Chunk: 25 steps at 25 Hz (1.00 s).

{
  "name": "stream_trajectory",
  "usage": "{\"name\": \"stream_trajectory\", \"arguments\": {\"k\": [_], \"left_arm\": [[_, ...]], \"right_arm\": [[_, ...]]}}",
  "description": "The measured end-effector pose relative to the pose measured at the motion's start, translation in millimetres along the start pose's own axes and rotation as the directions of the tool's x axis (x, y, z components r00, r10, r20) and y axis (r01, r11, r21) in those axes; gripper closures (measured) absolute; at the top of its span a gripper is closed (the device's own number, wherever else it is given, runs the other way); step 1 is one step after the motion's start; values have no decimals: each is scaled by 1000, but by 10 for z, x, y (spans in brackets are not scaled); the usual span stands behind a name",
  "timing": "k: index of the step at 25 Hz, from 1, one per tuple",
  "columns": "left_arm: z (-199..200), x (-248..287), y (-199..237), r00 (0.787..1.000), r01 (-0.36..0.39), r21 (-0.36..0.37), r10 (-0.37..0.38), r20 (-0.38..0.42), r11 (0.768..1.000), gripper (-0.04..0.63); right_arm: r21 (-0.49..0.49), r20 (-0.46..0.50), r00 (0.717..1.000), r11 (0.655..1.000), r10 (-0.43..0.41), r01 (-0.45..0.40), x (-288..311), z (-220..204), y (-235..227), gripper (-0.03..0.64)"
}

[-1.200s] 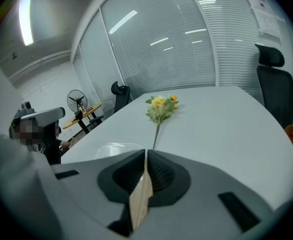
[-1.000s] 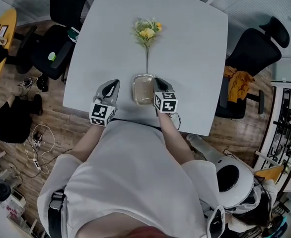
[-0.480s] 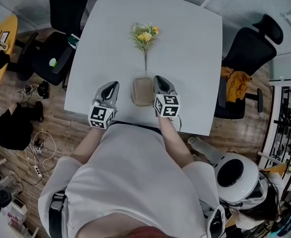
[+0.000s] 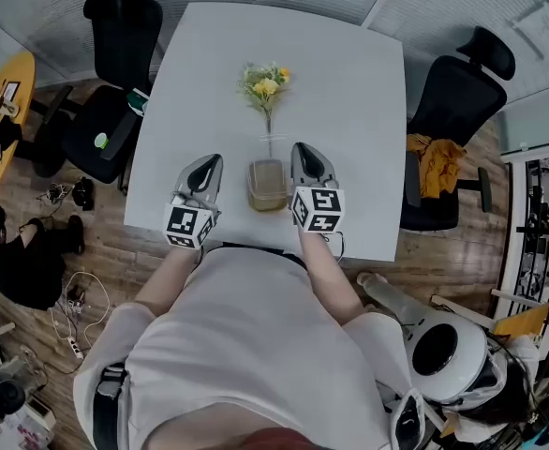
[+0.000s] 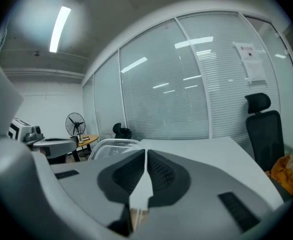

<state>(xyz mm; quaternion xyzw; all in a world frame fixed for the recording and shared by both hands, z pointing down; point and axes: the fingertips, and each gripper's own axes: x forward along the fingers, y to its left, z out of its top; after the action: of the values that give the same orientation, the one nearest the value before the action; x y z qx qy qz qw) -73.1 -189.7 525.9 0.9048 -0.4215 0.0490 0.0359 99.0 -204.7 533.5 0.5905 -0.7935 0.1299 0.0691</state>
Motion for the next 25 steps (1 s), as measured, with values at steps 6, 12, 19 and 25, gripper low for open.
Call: {"name": "stream_trajectory", "arguments": {"k": [6,12,19,25], "left_arm": [[444,110,38,996,-4,33,1,87,999,586],[801,217,27,988,-11,67,1,152,998,586],[1290,330,-34,971,9,83,-28,239,997,586],[1486,281,-100,964,17,78,-38,263,997,586]], "right_arm": [[-24,76,996,999,-38,40,-129,388,-87,595],[-66,152,987,995,-59,70,-257,746,-139,595],[-45,219,971,994,-92,104,-402,1190,-203,595],[-60,258,961,991,-97,116,-567,1375,-210,595]]}}
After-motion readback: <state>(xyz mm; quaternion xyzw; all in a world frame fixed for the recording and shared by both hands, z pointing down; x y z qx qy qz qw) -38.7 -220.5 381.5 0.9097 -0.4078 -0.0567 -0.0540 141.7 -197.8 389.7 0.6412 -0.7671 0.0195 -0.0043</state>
